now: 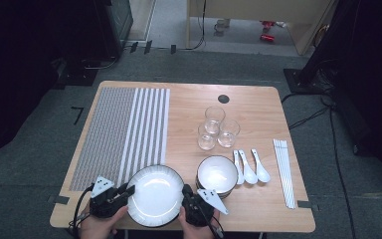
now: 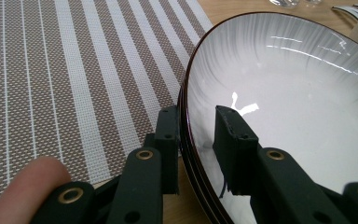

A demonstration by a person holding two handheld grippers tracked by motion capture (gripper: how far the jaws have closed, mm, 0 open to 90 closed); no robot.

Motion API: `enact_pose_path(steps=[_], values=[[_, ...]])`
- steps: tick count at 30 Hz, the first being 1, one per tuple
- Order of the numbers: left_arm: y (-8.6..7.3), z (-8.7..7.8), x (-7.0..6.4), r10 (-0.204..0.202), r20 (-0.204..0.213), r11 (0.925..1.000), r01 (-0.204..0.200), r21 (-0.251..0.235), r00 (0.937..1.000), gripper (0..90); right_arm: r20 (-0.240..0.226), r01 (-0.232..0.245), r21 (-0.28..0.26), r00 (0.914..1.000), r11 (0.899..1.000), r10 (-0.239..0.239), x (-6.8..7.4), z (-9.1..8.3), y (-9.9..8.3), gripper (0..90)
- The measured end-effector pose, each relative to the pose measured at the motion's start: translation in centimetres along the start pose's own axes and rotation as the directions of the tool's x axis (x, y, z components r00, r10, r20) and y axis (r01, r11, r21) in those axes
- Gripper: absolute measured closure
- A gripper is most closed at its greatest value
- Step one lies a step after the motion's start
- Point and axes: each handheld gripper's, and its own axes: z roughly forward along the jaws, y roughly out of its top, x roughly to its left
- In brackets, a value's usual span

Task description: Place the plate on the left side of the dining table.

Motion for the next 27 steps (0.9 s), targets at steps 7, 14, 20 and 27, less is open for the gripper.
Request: enact_pose_path(steps=[7,14,20,27], values=[[0.0,0.0,0.3,-0.032,0.023,0.9994,0.032,-0.013,0.9992,72.0,-0.011,-0.022,-0.035,0.9997,0.999,0.021,0.5,-0.2,0.6,87.1],[-0.1,0.1,0.3,-0.036,0.025,0.9991,0.037,-0.019,0.9990,72.1,-0.012,-0.012,-0.034,0.9999,0.999,0.011,0.7,0.4,1.0,85.3],[0.0,0.1,0.2,-0.034,0.015,0.9991,0.035,-0.023,0.9993,73.0,0.003,0.016,0.003,0.9999,1.000,-0.016,0.7,1.3,0.5,83.4],[-0.1,0.1,0.6,-0.070,0.033,0.9968,0.071,-0.037,0.9970,74.9,0.008,0.049,-0.020,0.9988,0.999,-0.049,0.7,1.3,0.0,84.6]])
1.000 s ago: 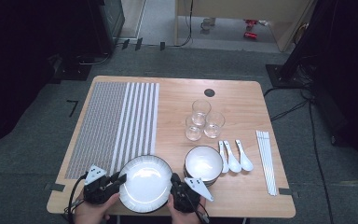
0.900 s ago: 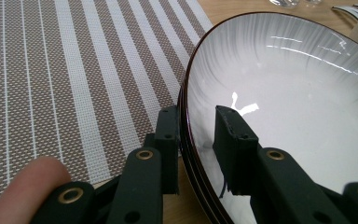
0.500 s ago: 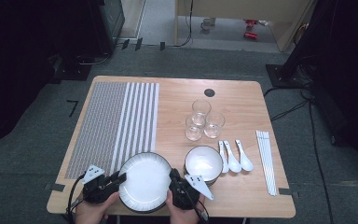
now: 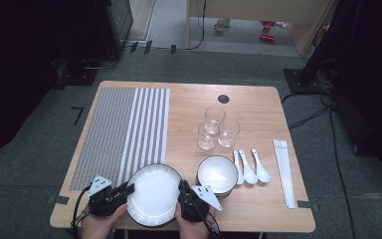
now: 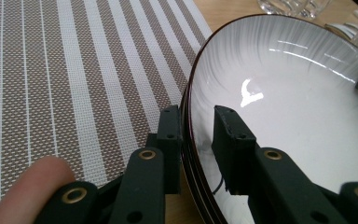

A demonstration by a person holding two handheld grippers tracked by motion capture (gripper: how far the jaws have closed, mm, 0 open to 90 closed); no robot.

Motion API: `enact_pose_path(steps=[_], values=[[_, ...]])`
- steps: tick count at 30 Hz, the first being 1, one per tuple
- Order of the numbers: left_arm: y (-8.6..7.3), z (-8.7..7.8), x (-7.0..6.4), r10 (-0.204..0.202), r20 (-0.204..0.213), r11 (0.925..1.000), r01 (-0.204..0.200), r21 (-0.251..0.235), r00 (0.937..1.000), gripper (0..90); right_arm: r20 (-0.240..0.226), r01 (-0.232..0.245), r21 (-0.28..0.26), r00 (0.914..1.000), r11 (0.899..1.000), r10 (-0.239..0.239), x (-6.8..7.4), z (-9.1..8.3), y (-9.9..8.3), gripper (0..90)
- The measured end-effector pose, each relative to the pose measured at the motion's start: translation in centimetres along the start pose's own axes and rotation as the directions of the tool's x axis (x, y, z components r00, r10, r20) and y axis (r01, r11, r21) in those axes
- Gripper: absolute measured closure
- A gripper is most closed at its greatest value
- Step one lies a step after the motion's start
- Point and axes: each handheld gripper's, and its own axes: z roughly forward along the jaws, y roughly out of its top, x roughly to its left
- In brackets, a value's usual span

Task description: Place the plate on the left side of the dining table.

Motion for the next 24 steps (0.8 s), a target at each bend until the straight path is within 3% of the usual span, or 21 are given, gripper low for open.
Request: enact_pose_path(steps=[8,14,24], values=[[-0.05,-0.01,0.28,-0.027,0.013,0.9995,0.027,-0.018,0.9995,76.9,-0.019,-0.015,-0.016,0.9997,1.000,0.015,-0.27,-0.05,-0.26,85.4],[0.10,-0.40,0.21,-0.013,0.011,0.9987,0.014,-0.048,0.9999,82.9,-0.060,-0.051,-0.016,0.9969,0.999,0.050,-0.76,0.03,-0.64,87.1],[0.20,-0.44,0.53,-0.048,0.032,0.9977,0.050,-0.047,0.9983,83.4,-0.065,-0.023,-0.030,0.9977,0.999,0.021,-0.56,-0.04,-0.44,87.2]])
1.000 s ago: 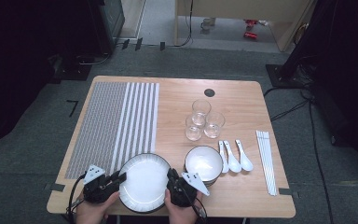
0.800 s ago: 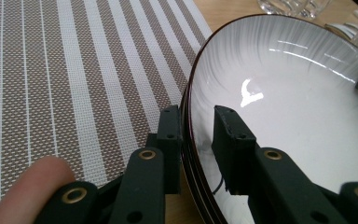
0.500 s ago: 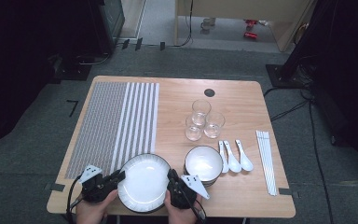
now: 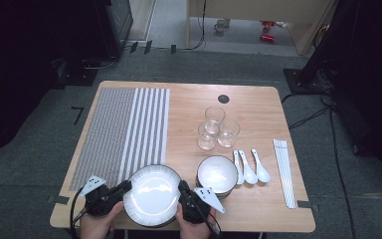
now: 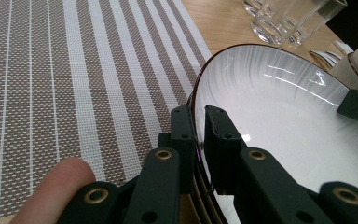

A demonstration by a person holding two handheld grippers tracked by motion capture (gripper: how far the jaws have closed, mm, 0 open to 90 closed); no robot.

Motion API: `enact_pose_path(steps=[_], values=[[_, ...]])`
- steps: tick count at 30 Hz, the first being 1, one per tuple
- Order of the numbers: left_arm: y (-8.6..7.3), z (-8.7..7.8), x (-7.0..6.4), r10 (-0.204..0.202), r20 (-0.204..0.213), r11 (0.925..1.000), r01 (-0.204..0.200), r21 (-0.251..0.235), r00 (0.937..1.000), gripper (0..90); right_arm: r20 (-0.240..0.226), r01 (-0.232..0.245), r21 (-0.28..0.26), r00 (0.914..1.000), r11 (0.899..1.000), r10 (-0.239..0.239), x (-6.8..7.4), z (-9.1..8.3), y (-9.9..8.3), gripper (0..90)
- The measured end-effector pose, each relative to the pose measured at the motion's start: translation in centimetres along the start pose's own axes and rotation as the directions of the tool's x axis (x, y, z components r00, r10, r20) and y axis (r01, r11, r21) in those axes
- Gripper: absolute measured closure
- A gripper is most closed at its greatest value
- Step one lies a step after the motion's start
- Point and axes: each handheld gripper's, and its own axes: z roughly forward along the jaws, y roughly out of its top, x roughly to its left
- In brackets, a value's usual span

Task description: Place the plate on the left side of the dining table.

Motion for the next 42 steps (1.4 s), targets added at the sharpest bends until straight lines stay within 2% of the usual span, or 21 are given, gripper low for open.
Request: enact_pose_path(steps=[3,6,9,13,17,18,21,25,28,38,41,42], values=[[0.1,0.0,0.1,-0.007,0.005,1.0000,0.007,-0.001,1.0000,83.5,0.005,0.024,-0.008,0.9997,1.000,-0.024,0.4,-0.1,0.2,87.2],[0.2,-0.3,0.5,-0.053,0.029,0.9983,0.054,-0.022,0.9982,85.4,-0.002,0.025,0.000,0.9997,1.000,-0.025,0.5,0.0,0.4,87.2],[0.4,-0.6,0.5,-0.041,0.029,0.9984,0.042,-0.039,0.9987,86.3,-0.016,0.010,0.004,0.9998,1.000,-0.010,0.5,0.0,0.3,87.2],[0.6,-0.9,0.4,-0.036,0.033,0.9980,0.037,-0.052,0.9988,86.4,-0.021,0.023,-0.009,0.9995,1.000,-0.023,0.8,-0.2,0.6,87.1],[0.8,-1.2,-0.2,0.000,-0.023,0.9981,-0.002,-0.062,0.9997,84.8,-0.025,0.031,-0.006,0.9992,0.999,-0.031,1.1,-0.2,0.9,87.3],[0.9,-1.3,-0.1,-0.001,-0.020,0.9979,0.000,-0.064,0.9998,84.5,-0.026,0.034,-0.005,0.9991,0.999,-0.034,1.3,-0.2,1.0,87.3],[1.2,-1.7,0.4,-0.024,0.016,0.9964,0.025,-0.081,0.9996,85.5,-0.031,0.049,-0.015,0.9983,0.999,-0.050,1.7,-0.3,1.4,87.3],[1.6,-2.0,0.6,-0.027,0.016,0.9956,0.028,-0.089,0.9995,85.6,-0.037,0.062,-0.021,0.9974,0.998,-0.063,2.3,-0.2,1.9,87.4],[2.3,-2.2,1.4,-0.046,0.041,0.9946,0.049,-0.091,0.9981,86.2,-0.046,0.067,-0.019,0.9967,0.998,-0.068,2.7,0.1,2.3,87.6],[4.1,-2.9,2.6,-0.032,0.008,0.9936,0.032,-0.109,0.9995,85.7,-0.066,0.090,-0.014,0.9937,0.996,-0.091,4.6,1.6,3.5,87.7],[4.8,-2.9,2.6,-0.003,-0.022,0.9941,0.000,-0.108,0.9998,84.8,-0.069,0.098,-0.021,0.9926,0.995,-0.100,5.0,2.0,4.0,87.7],[5.1,-2.9,2.7,-0.007,-0.019,0.9936,0.004,-0.113,0.9998,84.8,-0.073,0.101,-0.024,0.9921,0.995,-0.103,5.1,2.2,4.1,87.7]])
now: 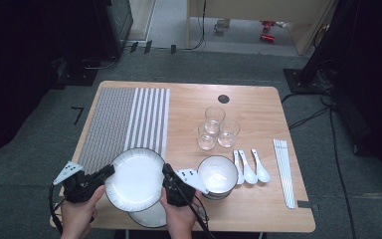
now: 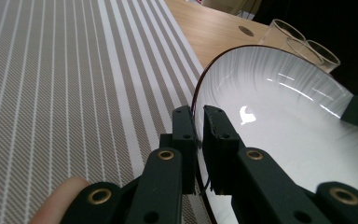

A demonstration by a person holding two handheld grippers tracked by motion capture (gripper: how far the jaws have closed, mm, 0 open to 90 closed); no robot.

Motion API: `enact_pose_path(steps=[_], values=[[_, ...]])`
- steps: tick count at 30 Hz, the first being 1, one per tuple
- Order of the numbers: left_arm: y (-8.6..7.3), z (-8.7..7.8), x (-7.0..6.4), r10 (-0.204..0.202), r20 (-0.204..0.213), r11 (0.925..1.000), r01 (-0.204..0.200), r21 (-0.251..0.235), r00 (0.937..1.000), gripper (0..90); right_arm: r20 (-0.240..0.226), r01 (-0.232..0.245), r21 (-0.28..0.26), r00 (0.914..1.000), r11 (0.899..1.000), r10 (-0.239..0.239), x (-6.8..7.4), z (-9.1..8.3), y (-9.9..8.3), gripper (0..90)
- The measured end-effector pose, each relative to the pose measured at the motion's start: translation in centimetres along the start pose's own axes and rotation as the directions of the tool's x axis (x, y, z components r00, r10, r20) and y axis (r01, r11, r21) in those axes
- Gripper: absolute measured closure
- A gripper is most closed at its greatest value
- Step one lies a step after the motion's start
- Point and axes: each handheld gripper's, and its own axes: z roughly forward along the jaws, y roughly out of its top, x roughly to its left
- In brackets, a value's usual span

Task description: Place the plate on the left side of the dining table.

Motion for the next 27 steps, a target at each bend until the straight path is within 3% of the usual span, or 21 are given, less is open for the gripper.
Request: enact_pose_path(steps=[5,13,22,27], values=[[1.1,0.1,0.5,0.012,-0.019,0.9998,-0.013,-0.014,0.9997,84.7,-0.017,-0.006,0.007,0.9998,1.000,0.006,0.4,1.0,0.9,87.8],[2.9,0.8,1.9,-0.045,0.014,0.9983,0.045,-0.037,0.9989,86.5,-0.030,-0.013,0.021,0.9995,1.000,0.013,0.7,2.8,2.6,87.8],[4.9,2.0,2.6,-0.027,-0.007,0.9981,0.027,-0.056,0.9996,86.2,-0.034,-0.011,0.018,0.9994,1.000,0.012,1.0,4.8,4.4,87.8],[5.7,3.1,2.8,-0.027,-0.021,0.9979,0.026,-0.060,0.9994,86.0,-0.040,-0.021,0.020,0.9990,1.000,0.022,0.5,6.0,5.1,87.8]])
